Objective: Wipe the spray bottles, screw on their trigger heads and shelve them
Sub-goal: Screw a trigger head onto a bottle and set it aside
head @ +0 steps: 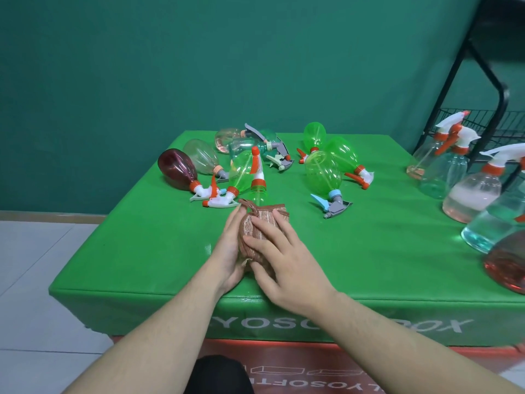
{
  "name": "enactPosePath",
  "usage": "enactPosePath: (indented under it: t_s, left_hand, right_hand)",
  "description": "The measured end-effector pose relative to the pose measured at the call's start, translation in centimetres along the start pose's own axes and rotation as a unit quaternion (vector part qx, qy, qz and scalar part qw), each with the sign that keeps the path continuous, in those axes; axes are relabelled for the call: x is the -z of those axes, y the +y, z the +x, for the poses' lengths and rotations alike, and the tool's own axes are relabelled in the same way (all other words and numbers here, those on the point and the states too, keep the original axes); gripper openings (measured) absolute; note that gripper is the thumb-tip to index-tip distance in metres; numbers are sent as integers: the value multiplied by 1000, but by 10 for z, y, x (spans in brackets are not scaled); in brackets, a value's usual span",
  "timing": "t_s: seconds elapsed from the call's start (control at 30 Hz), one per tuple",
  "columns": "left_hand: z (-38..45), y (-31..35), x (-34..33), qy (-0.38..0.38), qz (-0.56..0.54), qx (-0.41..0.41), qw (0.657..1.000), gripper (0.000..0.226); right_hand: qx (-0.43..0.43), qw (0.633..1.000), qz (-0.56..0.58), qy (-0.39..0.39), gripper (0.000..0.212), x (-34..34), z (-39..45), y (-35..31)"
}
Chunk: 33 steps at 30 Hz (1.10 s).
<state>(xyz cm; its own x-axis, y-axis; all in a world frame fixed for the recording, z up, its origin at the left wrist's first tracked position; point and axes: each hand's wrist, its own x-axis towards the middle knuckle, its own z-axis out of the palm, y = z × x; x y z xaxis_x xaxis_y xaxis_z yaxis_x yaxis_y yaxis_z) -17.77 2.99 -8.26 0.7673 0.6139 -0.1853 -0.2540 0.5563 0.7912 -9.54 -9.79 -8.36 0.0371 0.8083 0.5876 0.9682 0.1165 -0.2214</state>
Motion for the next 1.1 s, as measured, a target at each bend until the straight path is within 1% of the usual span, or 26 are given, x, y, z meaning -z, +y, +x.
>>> enactPosePath:
  t_s: [0.07, 0.13, 0.27, 0.33, 0.47, 0.6, 0.7, 0.77, 0.87, 1.1]
  left_hand:
    - [1, 0, 1, -2, -19, 4, 1000, 89]
    - [1, 0, 0, 0, -15, -5, 1000, 80]
    - [-4, 3, -5, 8, 17, -29, 999, 78]
    - [-6, 4, -6, 11, 27, -36, 999, 73]
    - [-10, 7, -11, -4, 50, -39, 998, 61]
    - [-13, 10, -14, -21, 41, -17, 999, 45]
    - [-15, 12, -14, -44, 28, -4, 999, 43]
    - [-15, 12, -12, -50, 27, -2, 998, 41]
    - [-15, 11, -11, -43, 30, 0, 999, 39]
    - [-12, 10, -8, -33, 27, 0, 999, 41]
  right_hand:
    - [-16, 1000, 15, 17, 38, 4, 4, -5]
    - [-35, 999, 22, 31, 34, 5, 11, -8]
    - [-56, 997, -10, 50, 25, 1, 23, -8]
    - [-59, 997, -12, 44, 28, 0, 27, -7]
    - [-79, 997, 3, 10, 41, 3, 35, -3]
    - [-122, 991, 57, -8, 40, 8, 49, 0]
    - [-177, 979, 105, -2, 36, 13, 63, 2]
    - [-200, 977, 79, 4, 33, 14, 73, 4]
    - [-239, 970, 45, -7, 32, 16, 88, 4]
    - [-258, 963, 63, -43, 38, 19, 99, 1]
